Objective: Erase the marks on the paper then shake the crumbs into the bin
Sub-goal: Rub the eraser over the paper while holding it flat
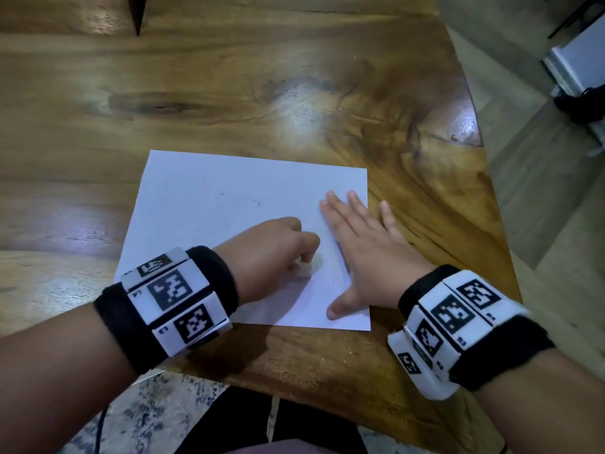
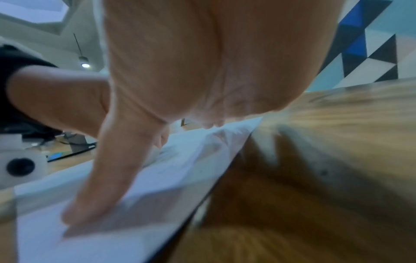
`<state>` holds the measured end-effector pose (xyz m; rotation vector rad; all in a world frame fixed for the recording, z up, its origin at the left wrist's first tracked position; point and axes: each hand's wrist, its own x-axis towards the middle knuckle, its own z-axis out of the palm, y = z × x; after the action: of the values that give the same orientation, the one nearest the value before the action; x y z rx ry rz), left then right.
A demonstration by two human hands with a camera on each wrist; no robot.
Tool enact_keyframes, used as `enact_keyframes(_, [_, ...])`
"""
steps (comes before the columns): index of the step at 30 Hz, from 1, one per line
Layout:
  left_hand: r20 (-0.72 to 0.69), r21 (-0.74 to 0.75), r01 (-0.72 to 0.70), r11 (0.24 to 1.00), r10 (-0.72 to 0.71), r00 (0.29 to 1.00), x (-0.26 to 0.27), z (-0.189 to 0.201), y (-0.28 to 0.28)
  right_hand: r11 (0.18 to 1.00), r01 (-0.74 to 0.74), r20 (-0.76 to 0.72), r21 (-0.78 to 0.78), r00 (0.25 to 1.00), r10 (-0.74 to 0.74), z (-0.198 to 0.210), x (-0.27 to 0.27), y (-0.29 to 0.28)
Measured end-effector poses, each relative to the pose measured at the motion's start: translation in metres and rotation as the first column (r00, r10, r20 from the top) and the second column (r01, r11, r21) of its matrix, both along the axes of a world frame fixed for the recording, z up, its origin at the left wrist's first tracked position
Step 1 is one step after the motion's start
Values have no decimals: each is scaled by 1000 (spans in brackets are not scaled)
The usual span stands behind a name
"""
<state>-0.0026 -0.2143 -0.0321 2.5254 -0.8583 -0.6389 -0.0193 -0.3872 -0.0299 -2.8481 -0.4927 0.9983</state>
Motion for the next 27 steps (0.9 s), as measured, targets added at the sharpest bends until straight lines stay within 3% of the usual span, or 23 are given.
enact_keyframes(8, [59, 92, -179, 980, 174, 983, 24, 6, -36, 999, 3, -8, 44, 1000, -2, -9, 2, -4])
enact_keyframes(10, [40, 61, -126, 990, 123, 992, 12, 4, -29, 999, 16, -22, 32, 1000, -15, -8, 2, -4])
enact_keyframes(13, [-89, -1, 67, 998, -67, 994, -24, 3, -7, 1000, 21, -35, 22, 999, -20, -8, 2, -4])
enact_keyframes(15, [-131, -21, 82, 996, -84, 988, -28, 0, 1, 1000, 22, -39, 15, 999, -21, -8, 1, -4])
enact_keyframes(19, [-4, -63, -115, 991, 115, 993, 17, -1, -20, 1000, 19, -42, 3, 999, -19, -7, 2, -2])
enact_keyframes(21, [-14, -56, -155, 986, 155, 988, 27, -1, -29, 1000, 19, -50, -2, 999, -19, -6, 2, -2])
enact_keyframes(27, [-101, -5, 79, 997, -79, 992, -31, -9, 18, 1000, 27, -65, -4, 997, -28, -6, 2, -2])
